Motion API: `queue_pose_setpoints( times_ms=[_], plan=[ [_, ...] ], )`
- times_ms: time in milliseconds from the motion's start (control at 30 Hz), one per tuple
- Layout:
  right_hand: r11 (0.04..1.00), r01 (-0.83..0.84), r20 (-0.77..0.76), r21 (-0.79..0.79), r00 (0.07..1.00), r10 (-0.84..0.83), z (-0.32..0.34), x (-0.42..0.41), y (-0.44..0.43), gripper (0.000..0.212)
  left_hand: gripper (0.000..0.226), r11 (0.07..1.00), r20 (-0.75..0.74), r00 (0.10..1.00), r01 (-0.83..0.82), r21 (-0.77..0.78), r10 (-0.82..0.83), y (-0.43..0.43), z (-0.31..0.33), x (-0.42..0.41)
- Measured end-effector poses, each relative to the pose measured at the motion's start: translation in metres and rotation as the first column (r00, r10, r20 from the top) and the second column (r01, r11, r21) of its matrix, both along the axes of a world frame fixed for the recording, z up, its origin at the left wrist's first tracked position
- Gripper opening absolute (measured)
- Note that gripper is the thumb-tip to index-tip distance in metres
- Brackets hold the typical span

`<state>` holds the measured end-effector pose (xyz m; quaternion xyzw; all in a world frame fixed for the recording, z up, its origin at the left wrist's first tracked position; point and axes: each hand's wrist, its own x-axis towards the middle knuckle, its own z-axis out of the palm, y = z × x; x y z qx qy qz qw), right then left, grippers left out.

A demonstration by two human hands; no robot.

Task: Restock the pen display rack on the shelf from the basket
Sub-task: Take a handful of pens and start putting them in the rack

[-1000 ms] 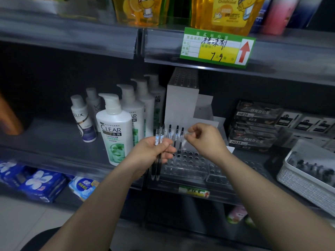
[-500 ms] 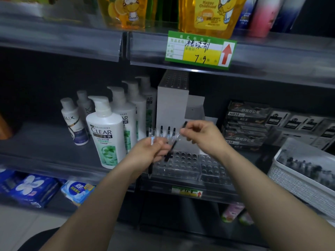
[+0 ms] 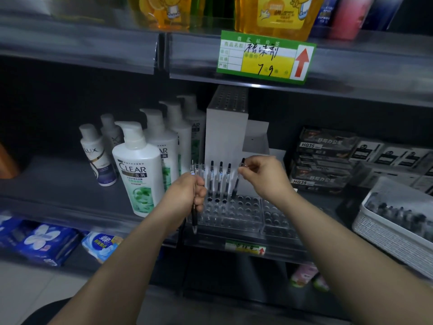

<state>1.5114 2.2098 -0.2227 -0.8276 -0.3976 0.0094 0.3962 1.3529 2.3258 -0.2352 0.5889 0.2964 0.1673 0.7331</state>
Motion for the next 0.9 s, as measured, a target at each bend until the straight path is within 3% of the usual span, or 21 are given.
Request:
queue_pose_setpoints(
  times_ms=[200,333,500,667,767,900],
  plan=[
    [0.993,-0.019,0.112,-0.117,0.993,0.032,-0.006,-0.007,0.004,0.022,0.02,0.995,-0.018,0.998,0.054,0.089,-0.052,0.0,-0.004,-0.003],
    [0.993,-0.007,0.093,-0.118,0.996,0.018,-0.005,-0.007,0.005,0.02,0.012,0.985,-0.033,0.997,0.077,0.156,-0.073,0.004,-0.009,-0.005],
    [0.989,0.003,0.08,-0.145,0.997,0.009,-0.003,-0.006,0.0,0.017,0.01,0.988,-0.054,0.995,0.086,0.13,-0.08,0.001,-0.007,-0.003],
    [1.0,0.015,-0.037,0.0,0.999,-0.015,0.002,-0.007,-0.009,0.012,0.025,0.99,-0.038,0.997,0.076,0.117,-0.072,-0.003,-0.003,-0.002],
    [0.993,-0.085,-0.181,0.08,0.979,0.098,0.013,-0.019,-0.013,0.013,0.026,0.987,-0.034,0.995,0.095,0.129,-0.091,-0.009,0.0,0.001],
    [0.97,-0.24,-0.286,0.041,0.927,0.241,0.022,-0.033,-0.015,0.014,0.02,0.973,-0.043,0.988,0.156,0.171,-0.151,-0.024,0.003,0.008]
  ],
)
